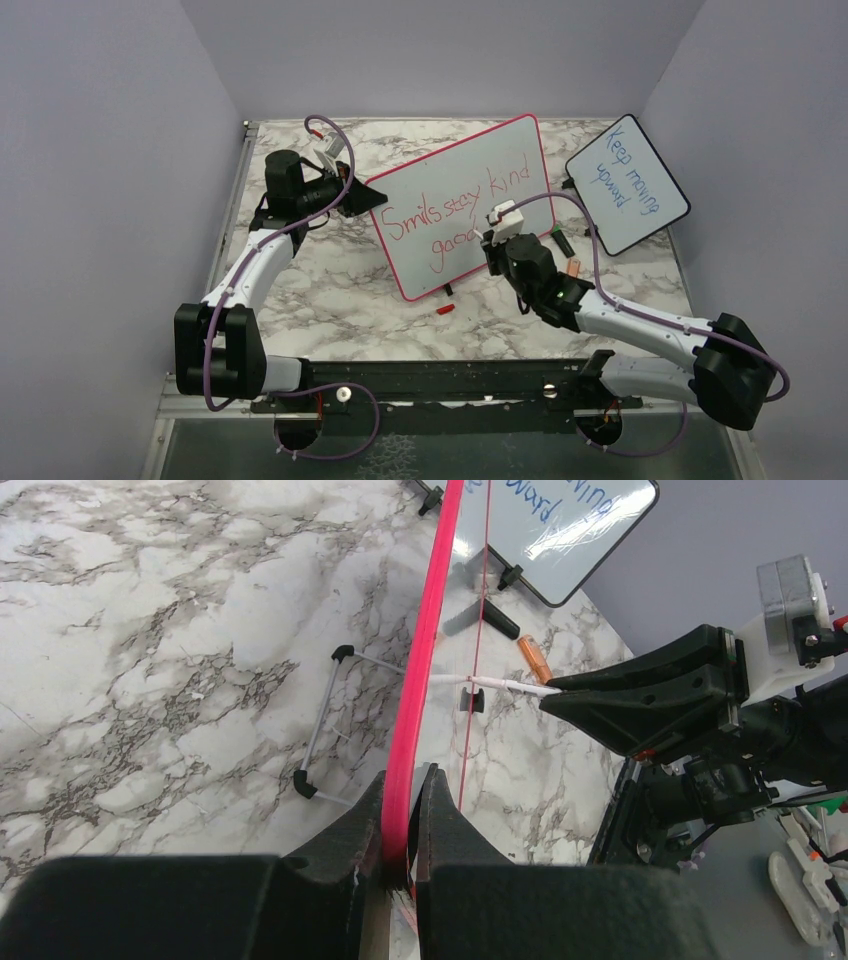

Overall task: Write a sentence on the whiteboard
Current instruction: Write a sentence on the whiteboard, then close the whiteboard marker at the center of the board.

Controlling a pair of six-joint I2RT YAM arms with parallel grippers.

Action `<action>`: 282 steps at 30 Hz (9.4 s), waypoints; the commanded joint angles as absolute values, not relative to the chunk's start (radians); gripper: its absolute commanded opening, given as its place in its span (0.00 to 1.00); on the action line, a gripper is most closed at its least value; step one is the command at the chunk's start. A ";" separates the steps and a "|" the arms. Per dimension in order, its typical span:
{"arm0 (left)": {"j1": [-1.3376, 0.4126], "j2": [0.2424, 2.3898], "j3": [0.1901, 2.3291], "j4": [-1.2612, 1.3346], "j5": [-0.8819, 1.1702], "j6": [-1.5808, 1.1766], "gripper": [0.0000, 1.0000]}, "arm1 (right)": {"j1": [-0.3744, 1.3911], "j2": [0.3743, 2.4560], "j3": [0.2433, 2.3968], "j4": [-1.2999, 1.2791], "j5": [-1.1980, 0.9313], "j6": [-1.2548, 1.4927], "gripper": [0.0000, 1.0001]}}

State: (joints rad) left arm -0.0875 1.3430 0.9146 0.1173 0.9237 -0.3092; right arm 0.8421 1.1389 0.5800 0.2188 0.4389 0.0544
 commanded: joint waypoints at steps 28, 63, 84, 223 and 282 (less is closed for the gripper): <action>-0.103 1.388 0.890 0.002 0.742 -0.158 0.00 | 0.826 1.057 0.491 0.265 0.559 0.106 0.01; -0.103 1.330 0.909 -0.030 0.693 -0.161 0.29 | 0.798 0.809 0.532 0.042 0.546 0.155 0.01; -0.221 0.953 0.891 -0.234 0.474 -0.106 0.99 | 0.799 0.590 0.629 -0.238 0.516 0.216 0.01; -1.065 0.931 0.764 -0.266 0.082 0.697 0.00 | 0.798 0.699 0.596 -0.009 -0.302 0.350 0.01; -1.065 0.922 0.749 -0.203 0.033 0.615 0.00 | 0.799 0.656 0.558 -0.051 -0.228 0.356 0.01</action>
